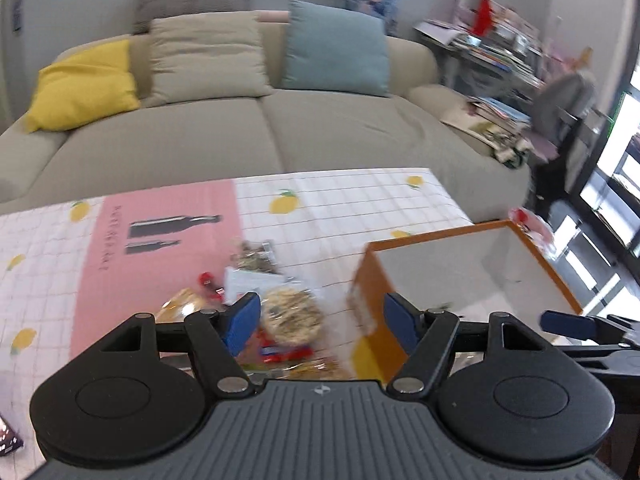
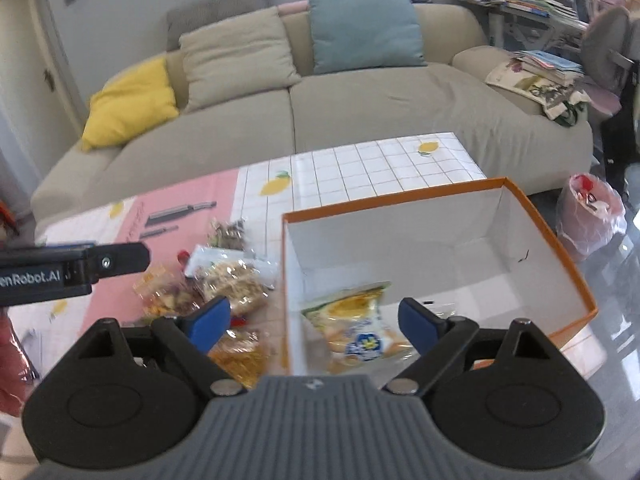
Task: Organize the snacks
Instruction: 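Move both grippers back to the snack pile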
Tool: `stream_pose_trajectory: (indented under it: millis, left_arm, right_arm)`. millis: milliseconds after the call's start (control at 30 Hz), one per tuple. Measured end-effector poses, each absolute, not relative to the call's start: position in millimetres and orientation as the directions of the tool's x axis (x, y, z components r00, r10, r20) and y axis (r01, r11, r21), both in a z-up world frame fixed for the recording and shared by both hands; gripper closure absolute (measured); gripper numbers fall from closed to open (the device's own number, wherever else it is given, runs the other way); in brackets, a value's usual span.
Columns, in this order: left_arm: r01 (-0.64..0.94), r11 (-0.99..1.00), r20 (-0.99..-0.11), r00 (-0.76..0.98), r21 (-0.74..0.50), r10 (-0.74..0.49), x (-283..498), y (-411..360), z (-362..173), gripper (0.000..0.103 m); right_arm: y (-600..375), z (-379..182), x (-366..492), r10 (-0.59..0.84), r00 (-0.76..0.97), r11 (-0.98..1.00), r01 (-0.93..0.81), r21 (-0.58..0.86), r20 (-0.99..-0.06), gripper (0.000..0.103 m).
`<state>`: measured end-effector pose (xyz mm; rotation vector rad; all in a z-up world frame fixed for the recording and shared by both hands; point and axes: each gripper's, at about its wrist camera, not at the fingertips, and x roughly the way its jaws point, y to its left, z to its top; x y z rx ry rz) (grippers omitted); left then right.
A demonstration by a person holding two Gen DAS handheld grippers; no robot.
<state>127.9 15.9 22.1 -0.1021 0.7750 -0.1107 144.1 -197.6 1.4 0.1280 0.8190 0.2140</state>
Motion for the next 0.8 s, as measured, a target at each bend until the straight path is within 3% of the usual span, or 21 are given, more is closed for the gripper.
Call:
stream_pose_trajectory:
  millis: [133,200,433,800]
  left_arm:
    - [0.009,0.991,-0.685,0.723,-0.130,-0.096,118.0,40.8,12.7,0.021]
    - [-0.009,0.992,-0.687,0.722,-0.125,-0.080,112.0,51.5,8.6,0.021]
    - [-0.028,0.992,-0.736,0.673,-0.127,-0.075,91.5,86.9,-18.9,0.021]
    - [-0.045,0.981,-0.821,0.555,-0.188,-0.132,101.1,102.7,-62.1,0.021]
  right_arm:
    - [-172.7,-2.3,134.1,0.198,0.714,0.979,-0.108,0.174,-0.672,0.013]
    - [-156.5,-6.4,130.2,0.203,0.717,0.979,-0.128,0.161,-0.667,0.007]
    - [-113.7,-28.2,123.9,0.262,0.675,0.961,-0.249,0.121,-0.690,0.007]
    - [-81.2,-68.0,124.6,0.284,0.608,0.929,-0.364,0.058,-0.741,0.018]
